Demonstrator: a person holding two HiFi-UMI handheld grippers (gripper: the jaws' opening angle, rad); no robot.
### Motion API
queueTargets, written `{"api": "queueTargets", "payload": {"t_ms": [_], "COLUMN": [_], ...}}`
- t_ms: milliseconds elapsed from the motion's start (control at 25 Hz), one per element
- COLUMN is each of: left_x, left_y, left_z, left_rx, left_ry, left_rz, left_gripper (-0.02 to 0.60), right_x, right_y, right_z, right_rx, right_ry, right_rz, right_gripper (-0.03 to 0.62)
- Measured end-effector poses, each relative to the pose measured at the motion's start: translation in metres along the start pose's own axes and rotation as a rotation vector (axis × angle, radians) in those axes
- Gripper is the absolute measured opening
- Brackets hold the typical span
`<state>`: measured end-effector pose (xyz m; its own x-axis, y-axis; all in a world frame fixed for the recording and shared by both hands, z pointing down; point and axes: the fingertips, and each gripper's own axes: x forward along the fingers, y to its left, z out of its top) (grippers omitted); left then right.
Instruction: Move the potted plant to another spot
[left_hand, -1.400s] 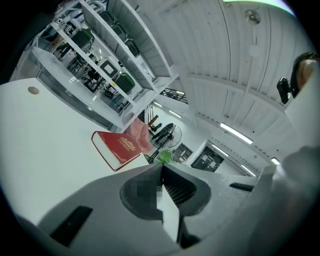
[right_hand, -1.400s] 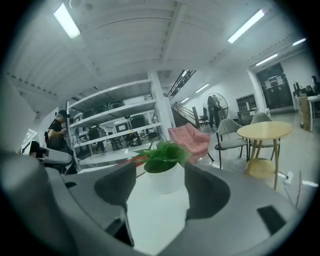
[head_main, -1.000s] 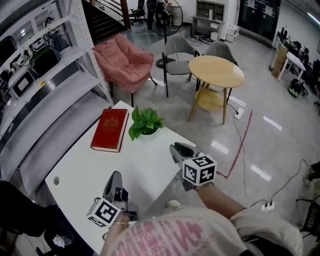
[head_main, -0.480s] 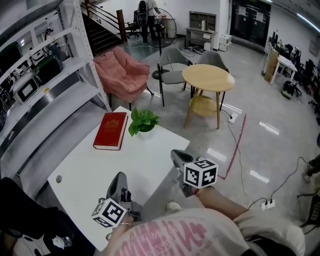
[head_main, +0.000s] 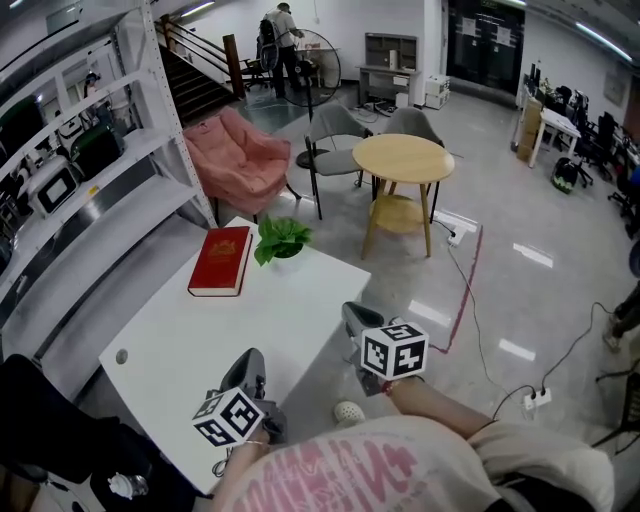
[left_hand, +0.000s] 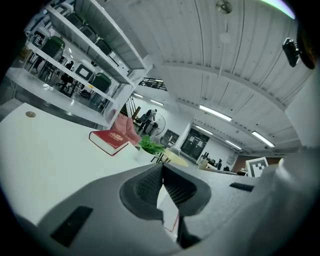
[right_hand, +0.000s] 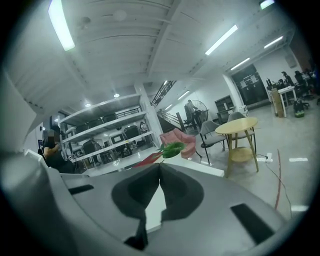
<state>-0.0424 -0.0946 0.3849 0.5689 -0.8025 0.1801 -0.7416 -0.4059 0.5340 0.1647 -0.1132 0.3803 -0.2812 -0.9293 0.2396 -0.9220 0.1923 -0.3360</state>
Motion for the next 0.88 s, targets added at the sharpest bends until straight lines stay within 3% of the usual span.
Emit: {"api": "queueTargets", "payload": {"t_ms": [360,880], "left_x": [-0.024,-0.032], "left_y": [-0.004,-0.008], "left_z": [-0.022,-0.038], "left_rx": [0.034,0.016], "left_ry": [0.018,0.042], "left_rz": [0.015,-0.005], "left_gripper": [0.003,0.003], "right_x": [-0.04,-0.048], "right_y": [0.002,0.003], "right_z": [-0.041,-0.06], "right_rx": [-0.033,-0.064], "right_ry": [0.049,0.092], "right_rz": [-0.046,-0.045], "right_gripper": [0.006,0.006]}}
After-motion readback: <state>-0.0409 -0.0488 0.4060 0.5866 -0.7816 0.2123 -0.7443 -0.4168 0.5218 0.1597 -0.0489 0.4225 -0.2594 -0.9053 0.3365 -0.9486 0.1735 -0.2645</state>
